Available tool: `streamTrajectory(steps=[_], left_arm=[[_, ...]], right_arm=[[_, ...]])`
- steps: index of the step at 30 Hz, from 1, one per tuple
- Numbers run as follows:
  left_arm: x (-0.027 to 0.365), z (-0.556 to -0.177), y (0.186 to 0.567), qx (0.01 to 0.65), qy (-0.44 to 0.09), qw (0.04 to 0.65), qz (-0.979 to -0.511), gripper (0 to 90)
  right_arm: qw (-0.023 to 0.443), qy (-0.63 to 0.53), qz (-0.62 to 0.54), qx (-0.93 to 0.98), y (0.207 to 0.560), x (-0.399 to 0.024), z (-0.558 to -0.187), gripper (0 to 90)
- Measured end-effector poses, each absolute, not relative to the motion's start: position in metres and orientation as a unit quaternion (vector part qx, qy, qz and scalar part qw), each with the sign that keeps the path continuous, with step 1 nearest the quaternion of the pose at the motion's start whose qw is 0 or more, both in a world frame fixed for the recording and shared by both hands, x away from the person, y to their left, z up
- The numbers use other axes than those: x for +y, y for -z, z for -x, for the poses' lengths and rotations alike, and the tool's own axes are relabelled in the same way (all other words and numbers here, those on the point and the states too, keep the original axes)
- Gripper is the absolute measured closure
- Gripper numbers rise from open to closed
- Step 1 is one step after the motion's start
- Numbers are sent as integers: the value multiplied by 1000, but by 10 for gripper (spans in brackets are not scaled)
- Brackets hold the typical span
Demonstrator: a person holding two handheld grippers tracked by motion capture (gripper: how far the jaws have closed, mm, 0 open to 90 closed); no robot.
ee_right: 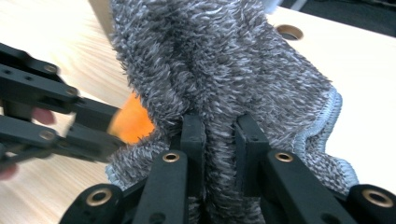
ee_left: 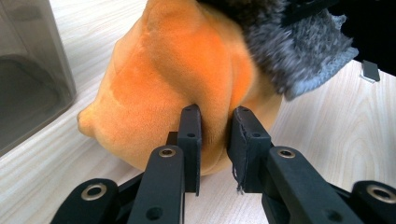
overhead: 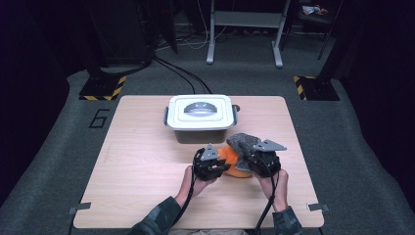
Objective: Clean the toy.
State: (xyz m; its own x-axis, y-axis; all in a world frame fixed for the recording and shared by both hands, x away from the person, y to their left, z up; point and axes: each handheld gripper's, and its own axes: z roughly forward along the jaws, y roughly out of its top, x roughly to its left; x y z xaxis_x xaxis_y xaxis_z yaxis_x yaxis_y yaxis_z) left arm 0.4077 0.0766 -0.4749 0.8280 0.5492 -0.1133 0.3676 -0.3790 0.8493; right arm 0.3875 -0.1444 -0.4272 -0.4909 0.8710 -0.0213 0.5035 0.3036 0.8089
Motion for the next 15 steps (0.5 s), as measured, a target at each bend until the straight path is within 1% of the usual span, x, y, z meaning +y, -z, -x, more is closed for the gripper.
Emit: streamTrajectory(steps=[9, 15], left_arm=[[77, -408, 476, 278, -89, 485, -824, 753], [76, -408, 476, 278, -88, 485, -825, 754]], right_arm=[[229, -375, -482, 758, 443, -173, -388, 763], [213, -364, -508, 751, 460, -186, -390, 763]])
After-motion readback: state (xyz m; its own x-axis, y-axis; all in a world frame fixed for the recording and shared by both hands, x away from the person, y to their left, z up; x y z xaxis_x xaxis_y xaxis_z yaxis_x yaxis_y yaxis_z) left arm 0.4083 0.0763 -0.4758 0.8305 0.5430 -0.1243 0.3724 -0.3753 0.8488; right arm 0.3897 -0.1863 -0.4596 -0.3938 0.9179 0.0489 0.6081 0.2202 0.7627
